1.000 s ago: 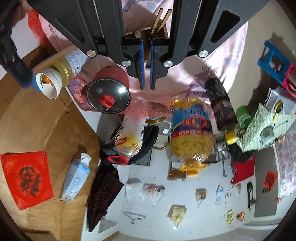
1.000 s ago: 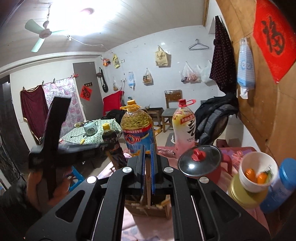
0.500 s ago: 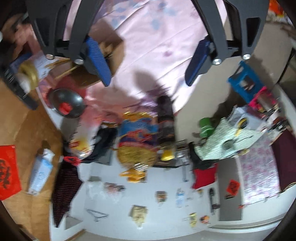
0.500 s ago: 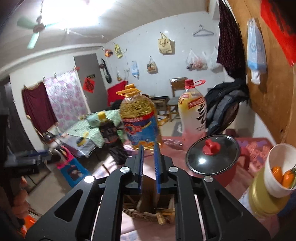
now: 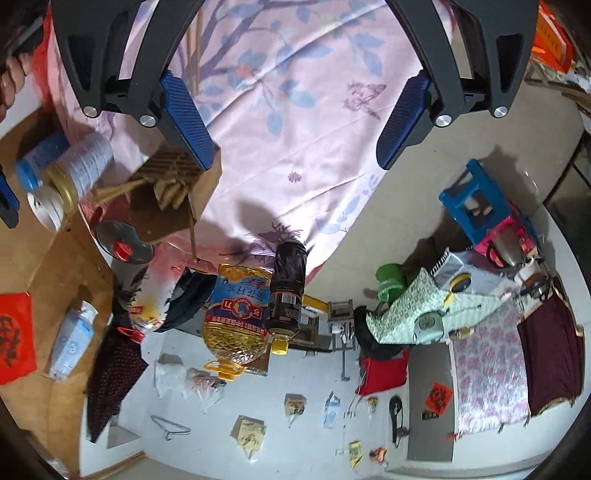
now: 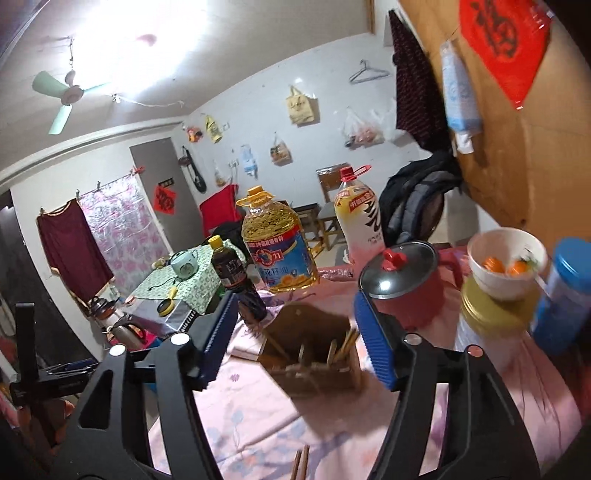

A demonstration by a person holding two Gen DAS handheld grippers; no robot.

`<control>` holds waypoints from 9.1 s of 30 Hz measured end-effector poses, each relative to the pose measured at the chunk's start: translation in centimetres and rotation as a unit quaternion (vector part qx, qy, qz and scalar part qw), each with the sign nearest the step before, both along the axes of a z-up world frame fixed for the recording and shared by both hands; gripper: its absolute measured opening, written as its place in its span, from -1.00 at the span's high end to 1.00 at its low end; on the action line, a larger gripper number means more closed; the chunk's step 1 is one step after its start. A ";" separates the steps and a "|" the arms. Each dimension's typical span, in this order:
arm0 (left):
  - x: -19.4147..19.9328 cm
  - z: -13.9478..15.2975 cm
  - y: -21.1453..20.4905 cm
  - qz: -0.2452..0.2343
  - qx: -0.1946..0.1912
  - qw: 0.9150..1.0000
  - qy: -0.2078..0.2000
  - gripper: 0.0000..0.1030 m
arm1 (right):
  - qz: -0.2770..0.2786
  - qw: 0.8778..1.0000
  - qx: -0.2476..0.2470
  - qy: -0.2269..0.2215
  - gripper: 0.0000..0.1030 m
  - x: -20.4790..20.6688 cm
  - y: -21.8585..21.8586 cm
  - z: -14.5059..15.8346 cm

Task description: Organize utensils

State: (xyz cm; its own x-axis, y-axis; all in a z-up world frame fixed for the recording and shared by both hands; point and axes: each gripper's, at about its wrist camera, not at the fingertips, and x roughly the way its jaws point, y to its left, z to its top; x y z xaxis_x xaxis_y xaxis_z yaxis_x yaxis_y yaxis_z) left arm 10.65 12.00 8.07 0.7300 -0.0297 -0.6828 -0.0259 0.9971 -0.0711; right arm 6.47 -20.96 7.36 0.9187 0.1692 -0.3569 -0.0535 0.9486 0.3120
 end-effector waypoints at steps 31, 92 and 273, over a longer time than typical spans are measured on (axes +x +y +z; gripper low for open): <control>-16.4 2.1 -1.6 0.015 0.027 0.998 -0.062 -0.89 | 0.030 0.995 -0.087 0.035 -0.62 -16.9 8.8 -3.0; -11.7 -15.8 -6.0 -0.113 0.020 0.986 0.118 0.90 | 0.074 0.969 -0.116 0.207 -0.53 -14.2 4.6 -18.4; -9.8 5.3 -0.4 -0.079 0.020 0.992 -0.097 -0.89 | -0.097 0.990 -0.096 0.022 -0.79 -13.3 11.8 3.5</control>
